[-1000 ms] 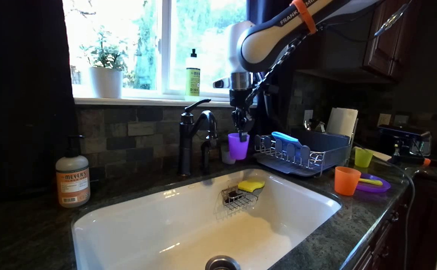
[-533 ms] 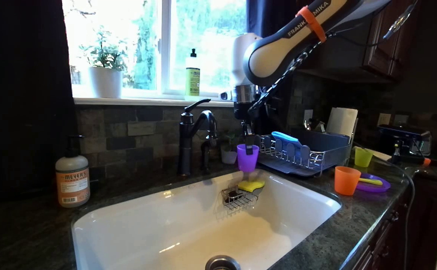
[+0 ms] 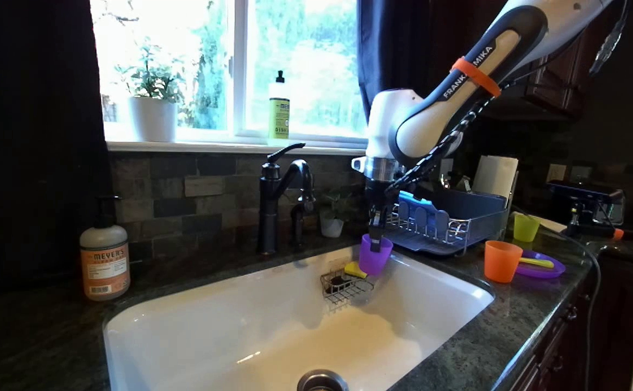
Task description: Take the purple cup into the sink
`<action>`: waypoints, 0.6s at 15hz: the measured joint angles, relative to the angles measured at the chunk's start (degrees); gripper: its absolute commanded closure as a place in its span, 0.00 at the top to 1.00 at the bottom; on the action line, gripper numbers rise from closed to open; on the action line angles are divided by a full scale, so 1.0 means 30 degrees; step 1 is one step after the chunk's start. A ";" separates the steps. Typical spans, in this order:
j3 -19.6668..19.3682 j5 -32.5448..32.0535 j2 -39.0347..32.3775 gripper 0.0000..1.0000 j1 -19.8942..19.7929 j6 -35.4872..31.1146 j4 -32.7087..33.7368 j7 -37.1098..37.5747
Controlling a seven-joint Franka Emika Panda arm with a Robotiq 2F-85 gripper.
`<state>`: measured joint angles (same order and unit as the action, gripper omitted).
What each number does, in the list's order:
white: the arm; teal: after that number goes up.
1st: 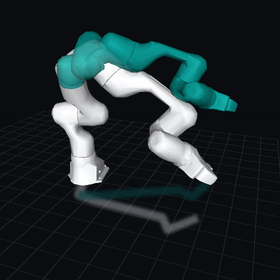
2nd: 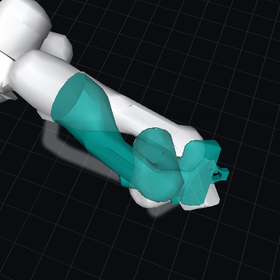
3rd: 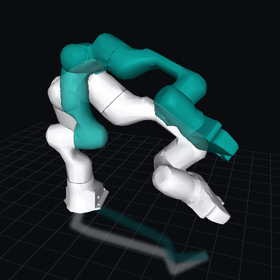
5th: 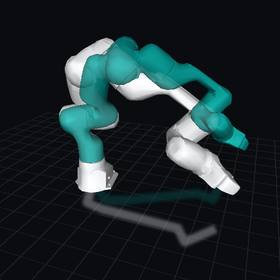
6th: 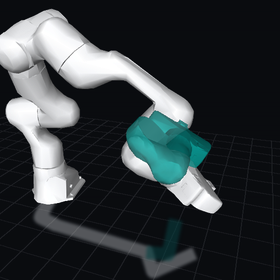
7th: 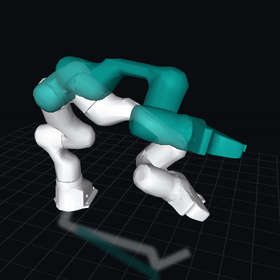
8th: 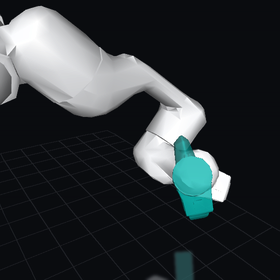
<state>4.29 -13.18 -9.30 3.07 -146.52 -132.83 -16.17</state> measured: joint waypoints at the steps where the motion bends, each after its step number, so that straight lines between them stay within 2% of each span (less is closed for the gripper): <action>1: -0.0044 0.0253 -0.0310 0.01 -0.0100 -0.0791 -0.0287 0.0045; 5: 0.0422 0.2086 -0.1739 0.01 -0.0207 -0.1908 -0.0312 -0.0320; 8: 0.1230 0.3114 -0.2750 0.01 -0.0174 -0.1535 0.0140 -0.0735; 9: 0.1286 0.3127 -0.3063 0.04 -0.0158 -0.1031 0.0260 -0.0691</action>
<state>8.15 -3.80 -18.49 2.59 -149.62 -132.05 -18.25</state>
